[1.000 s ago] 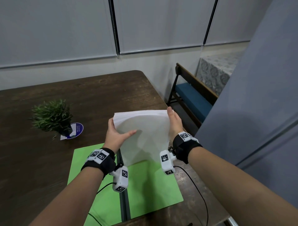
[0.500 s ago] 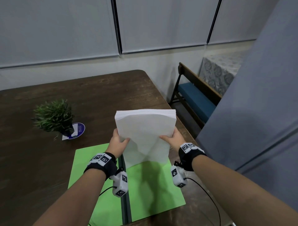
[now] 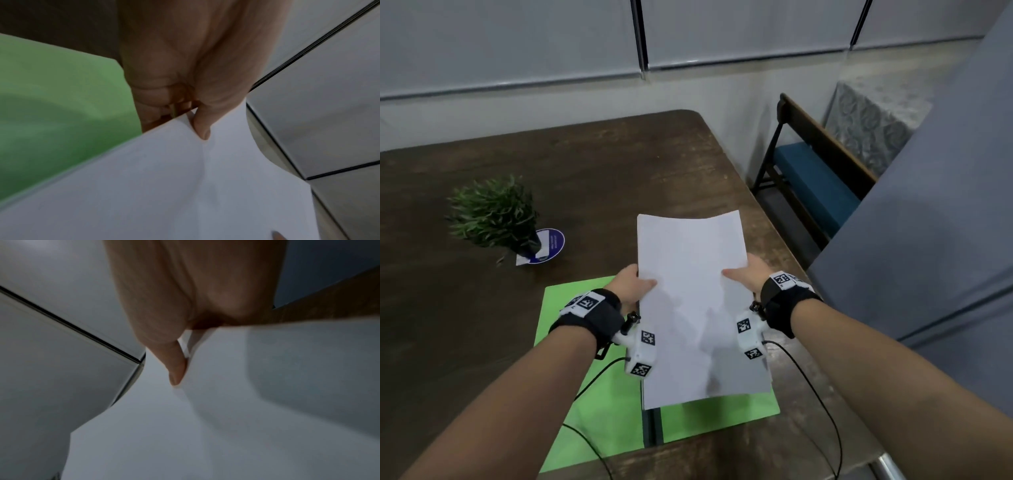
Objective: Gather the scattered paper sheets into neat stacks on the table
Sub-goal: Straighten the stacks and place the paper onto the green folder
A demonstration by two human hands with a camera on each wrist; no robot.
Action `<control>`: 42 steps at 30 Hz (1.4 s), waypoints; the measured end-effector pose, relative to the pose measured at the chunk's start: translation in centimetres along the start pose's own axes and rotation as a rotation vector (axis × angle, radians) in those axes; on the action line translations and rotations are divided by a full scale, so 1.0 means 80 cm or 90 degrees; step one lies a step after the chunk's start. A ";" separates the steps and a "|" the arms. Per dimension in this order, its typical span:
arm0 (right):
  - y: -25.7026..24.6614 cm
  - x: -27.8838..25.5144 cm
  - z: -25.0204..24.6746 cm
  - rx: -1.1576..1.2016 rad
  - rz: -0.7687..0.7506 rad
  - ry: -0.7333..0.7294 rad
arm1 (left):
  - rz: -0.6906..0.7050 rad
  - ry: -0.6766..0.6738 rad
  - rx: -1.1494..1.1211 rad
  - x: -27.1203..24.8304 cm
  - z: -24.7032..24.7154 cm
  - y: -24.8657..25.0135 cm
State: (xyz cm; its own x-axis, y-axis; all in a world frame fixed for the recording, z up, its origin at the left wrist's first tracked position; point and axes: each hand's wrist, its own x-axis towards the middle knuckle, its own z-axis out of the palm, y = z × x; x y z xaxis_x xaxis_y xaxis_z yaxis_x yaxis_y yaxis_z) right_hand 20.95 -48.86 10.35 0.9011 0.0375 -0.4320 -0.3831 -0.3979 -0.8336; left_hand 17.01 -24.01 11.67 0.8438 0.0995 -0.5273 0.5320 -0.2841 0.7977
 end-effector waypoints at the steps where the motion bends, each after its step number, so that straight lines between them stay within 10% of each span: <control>1: 0.009 0.006 0.005 -0.010 0.019 -0.012 | -0.032 -0.012 0.003 0.004 0.005 -0.009; 14: 0.120 0.073 0.030 -0.119 0.258 -0.041 | -0.165 0.032 0.147 0.091 0.054 -0.129; 28: 0.153 0.077 0.044 -0.008 0.235 -0.039 | -0.183 0.194 -0.029 0.062 0.091 -0.142; 42: 0.145 0.064 0.055 -0.084 0.186 -0.071 | -0.251 0.164 0.026 0.062 0.093 -0.131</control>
State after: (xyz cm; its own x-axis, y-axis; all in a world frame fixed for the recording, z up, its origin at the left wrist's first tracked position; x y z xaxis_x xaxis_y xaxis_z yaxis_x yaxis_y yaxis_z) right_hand 20.19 -49.30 -3.05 0.7267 0.0023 -0.6870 -0.5855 -0.5210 -0.6211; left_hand 15.11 -27.66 -1.50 0.5703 0.4399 -0.6937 0.8168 -0.2142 0.5356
